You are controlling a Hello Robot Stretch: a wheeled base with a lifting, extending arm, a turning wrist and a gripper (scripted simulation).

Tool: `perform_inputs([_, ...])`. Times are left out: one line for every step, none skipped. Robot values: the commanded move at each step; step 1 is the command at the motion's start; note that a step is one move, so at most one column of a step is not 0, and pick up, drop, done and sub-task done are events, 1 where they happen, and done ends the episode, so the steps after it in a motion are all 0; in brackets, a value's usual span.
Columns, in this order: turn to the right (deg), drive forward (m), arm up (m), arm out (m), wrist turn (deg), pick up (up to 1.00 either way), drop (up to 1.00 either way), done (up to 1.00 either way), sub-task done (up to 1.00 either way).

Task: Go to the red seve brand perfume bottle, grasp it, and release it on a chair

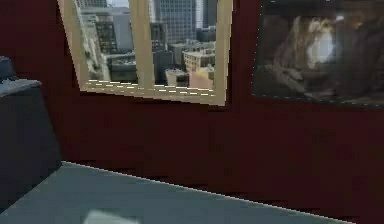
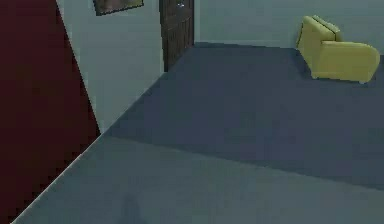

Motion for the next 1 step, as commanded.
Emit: perform_inputs([-45.0, 0.00, 0.00, 0.00, 0.0, 0.00, 0.00, 0.00, 0.00])
